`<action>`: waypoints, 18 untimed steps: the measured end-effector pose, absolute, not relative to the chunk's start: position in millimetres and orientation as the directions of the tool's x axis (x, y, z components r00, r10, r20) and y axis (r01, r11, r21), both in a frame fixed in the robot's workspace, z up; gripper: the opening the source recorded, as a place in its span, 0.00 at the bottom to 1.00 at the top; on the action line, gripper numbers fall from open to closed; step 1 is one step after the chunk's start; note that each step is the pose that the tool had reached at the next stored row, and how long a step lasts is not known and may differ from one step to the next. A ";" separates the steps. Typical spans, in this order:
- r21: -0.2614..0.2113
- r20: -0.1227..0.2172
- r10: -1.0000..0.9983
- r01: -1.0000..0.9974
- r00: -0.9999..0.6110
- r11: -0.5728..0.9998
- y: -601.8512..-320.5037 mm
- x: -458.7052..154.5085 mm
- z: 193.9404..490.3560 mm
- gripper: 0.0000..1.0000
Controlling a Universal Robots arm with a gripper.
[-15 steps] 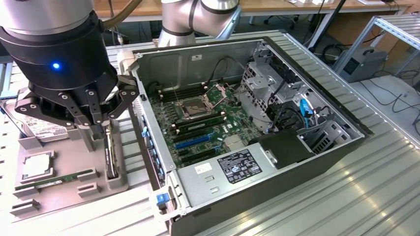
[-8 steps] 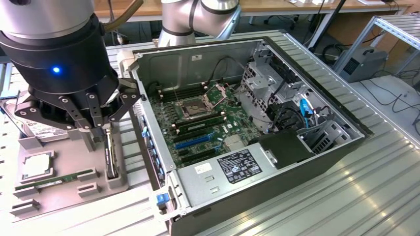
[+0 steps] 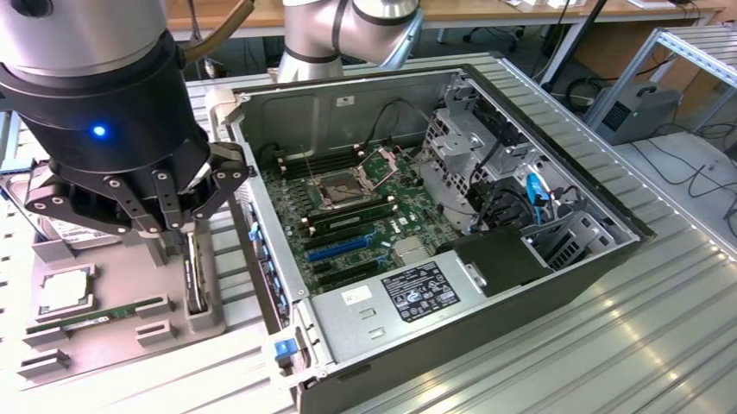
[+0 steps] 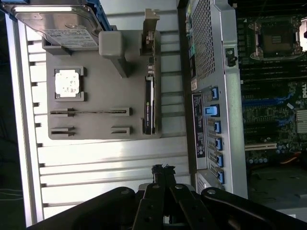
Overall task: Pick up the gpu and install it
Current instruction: 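Reach for the gpu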
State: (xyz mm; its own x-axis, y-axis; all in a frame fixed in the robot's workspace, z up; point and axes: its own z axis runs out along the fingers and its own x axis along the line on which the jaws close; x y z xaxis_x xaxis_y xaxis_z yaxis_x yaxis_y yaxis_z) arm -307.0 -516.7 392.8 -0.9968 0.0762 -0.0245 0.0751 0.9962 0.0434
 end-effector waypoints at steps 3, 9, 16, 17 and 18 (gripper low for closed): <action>0.043 -0.025 0.076 0.075 -0.997 0.996 -519.3 -306.9 392.8 0.11; 0.043 -0.024 0.076 0.075 -0.997 0.996 -525.2 -307.0 392.8 0.11; 0.043 -0.024 0.076 0.075 -0.997 0.996 -531.5 -306.9 392.8 0.11; 0.043 -0.025 0.076 0.075 -0.997 0.996 -532.8 -307.0 392.7 0.11; 0.044 -0.025 0.076 0.075 -0.997 0.996 -533.7 -307.0 392.7 0.11</action>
